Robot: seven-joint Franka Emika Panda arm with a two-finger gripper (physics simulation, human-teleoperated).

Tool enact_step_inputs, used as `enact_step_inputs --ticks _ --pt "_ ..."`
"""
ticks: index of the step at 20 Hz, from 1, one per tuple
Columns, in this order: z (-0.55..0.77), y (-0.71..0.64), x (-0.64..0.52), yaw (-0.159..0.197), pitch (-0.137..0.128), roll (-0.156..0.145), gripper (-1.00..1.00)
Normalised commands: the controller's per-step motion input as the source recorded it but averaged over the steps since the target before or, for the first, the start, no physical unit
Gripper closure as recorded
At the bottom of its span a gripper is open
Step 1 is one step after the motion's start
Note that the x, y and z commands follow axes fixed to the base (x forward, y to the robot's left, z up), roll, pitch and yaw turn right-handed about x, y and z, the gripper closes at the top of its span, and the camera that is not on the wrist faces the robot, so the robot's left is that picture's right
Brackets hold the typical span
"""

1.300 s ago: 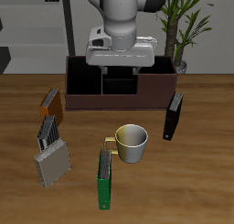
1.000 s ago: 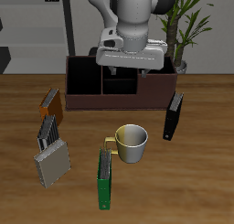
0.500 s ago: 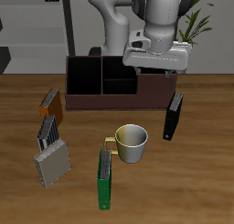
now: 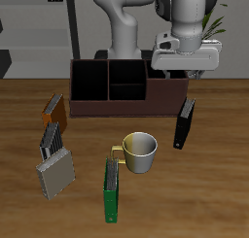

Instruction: Place the black book into the back desk caddy's front compartment

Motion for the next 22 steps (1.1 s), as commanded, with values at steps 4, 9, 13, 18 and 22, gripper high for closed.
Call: enact_step_inputs --ticks 4,9,13,18,22 --pt "0.07 0.18 0.15 -0.105 -0.047 -0.019 -1.00" --pt "-0.03 0.00 0.24 -0.045 -0.019 -0.005 -1.00" --pt "-0.17 -0.09 0.37 -0.059 0.038 -0.030 -1.00" --pt "-0.27 0.01 0.31 -0.020 0.005 -0.029 -1.00" --pt "-0.16 0.00 0.13 -0.010 -0.012 -0.004 -1.00"
